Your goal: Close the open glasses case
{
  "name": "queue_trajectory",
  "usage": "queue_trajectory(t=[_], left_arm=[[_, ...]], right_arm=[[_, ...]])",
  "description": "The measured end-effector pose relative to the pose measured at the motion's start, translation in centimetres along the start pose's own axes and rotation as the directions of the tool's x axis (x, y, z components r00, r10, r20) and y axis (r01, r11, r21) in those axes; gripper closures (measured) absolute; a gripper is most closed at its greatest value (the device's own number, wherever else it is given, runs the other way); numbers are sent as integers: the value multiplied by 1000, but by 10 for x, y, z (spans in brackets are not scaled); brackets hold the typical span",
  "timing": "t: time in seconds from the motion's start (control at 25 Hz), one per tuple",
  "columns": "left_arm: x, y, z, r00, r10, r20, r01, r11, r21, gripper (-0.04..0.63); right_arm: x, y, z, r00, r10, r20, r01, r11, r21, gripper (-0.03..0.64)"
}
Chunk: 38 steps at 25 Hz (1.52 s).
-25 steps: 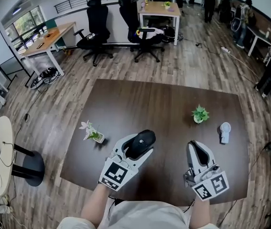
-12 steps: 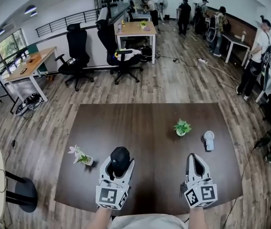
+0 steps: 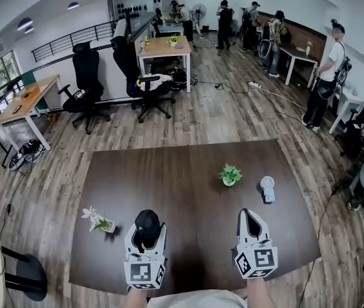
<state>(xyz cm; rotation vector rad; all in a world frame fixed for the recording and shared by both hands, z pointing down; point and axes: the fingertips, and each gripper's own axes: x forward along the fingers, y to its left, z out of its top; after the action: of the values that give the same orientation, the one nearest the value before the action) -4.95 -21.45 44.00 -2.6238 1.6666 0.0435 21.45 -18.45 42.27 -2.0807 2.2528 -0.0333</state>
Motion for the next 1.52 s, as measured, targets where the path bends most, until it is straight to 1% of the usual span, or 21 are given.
queue_trajectory(t=[0.2,0.28,0.4,0.52,0.6,0.68,0.76,0.84,0.92,1.04,1.08,1.16,1.24,1.32,1.4,1.52], left_arm=[[-1,1,2,1000,-9,0,9,1000,0,326],[2,-1,0,1000,-22,-11,22,1000,-2,326],[9,-8,-7,997,-47,-58,47,999,2,326],[19,-18,-15,990,-88,-107,89,996,11,325],[29,-29,-20,982,-128,-140,132,991,15,325],[43,-41,-24,969,-173,-179,181,983,28,325],[59,-53,-30,950,-210,-230,226,973,45,326],[72,-66,-42,927,-238,-289,265,963,56,325],[81,-80,-59,896,-269,-353,306,951,51,325],[90,-99,-92,829,-312,-464,366,930,28,325],[92,-104,-104,805,-326,-495,379,925,7,325],[97,-114,-125,758,-358,-546,393,918,-56,325],[103,-123,-147,706,-379,-598,398,911,-108,325],[106,-129,-171,648,-384,-658,405,905,-131,325],[108,-132,-197,591,-372,-716,407,904,-133,325],[106,-135,-236,522,-345,-780,408,904,-127,324]], right_arm=[[0,2,-4,1000,3,-7,-3,1000,1,617],[-1,1,-3,1000,-1,-5,1,1000,0,617],[-3,-3,-1,1000,-9,0,9,1000,-2,617],[-7,-8,-1,1000,-24,0,24,1000,2,617],[-12,-14,-2,999,-42,0,42,999,9,617],[-16,-20,-4,998,-60,0,60,998,18,617],[-21,-27,-7,997,-78,1,78,997,26,617],[-26,-33,-9,995,-97,1,97,995,36,617],[-32,-38,-11,993,-117,-2,117,992,44,617],[-41,-45,-13,990,-142,-6,142,988,55,617],[-44,-48,-14,989,-149,-8,149,987,58,617],[-49,-52,-16,986,-164,-12,164,985,62,617],[-53,-55,-18,984,-176,-17,177,982,67,617],[-56,-56,-21,983,-183,-23,184,980,73,617],[-58,-56,-22,982,-185,-26,187,979,77,617],[-60,-57,-24,982,-189,-32,190,978,79,617]])
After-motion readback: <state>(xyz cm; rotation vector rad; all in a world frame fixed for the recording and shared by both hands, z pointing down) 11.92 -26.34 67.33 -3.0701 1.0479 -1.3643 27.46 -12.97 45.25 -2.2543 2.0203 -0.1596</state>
